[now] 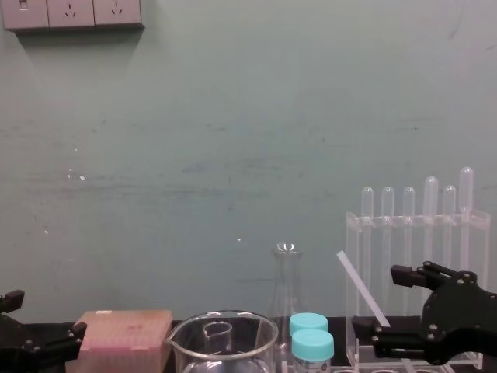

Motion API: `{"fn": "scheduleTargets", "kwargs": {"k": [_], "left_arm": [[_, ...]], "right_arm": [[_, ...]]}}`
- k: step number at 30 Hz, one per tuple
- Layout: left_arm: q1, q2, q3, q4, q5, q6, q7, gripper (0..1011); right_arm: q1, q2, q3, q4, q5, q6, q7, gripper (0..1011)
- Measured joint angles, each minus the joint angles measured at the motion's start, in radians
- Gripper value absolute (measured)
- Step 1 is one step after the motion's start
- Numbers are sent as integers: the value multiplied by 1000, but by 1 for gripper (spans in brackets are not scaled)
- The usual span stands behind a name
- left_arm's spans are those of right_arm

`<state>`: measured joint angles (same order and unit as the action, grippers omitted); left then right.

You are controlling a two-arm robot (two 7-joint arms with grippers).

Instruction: Pick up the stirring rod with one hand, then place it down.

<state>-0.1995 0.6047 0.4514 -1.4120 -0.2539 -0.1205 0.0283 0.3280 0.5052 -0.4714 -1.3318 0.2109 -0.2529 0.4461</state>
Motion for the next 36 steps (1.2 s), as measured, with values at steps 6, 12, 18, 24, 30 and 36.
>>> {"fn": "scheduleTargets", "kwargs": {"k": [6, 12, 18, 24, 30, 36], "left_arm": [[0, 0, 0, 0, 0, 0, 0, 1000], [0, 0, 0, 0, 0, 0, 0, 1000], [0, 0, 0, 0, 0, 0, 0, 1000], [0, 0, 0, 0, 0, 0, 0, 1000], [0, 0, 0, 0, 0, 0, 0, 1000], [0, 0, 0, 0, 0, 0, 0, 1000]], "right_arm": [[19, -19, 7, 27, 10, 10, 29, 1002], [35, -37, 13, 51, 15, 16, 56, 1002], [57, -64, 22, 88, 14, 14, 76, 1002], [74, -85, 36, 110, 8, 9, 82, 1002], [83, -100, 46, 124, 2, 11, 89, 1002], [84, -101, 47, 125, 2, 12, 90, 1002]]}}
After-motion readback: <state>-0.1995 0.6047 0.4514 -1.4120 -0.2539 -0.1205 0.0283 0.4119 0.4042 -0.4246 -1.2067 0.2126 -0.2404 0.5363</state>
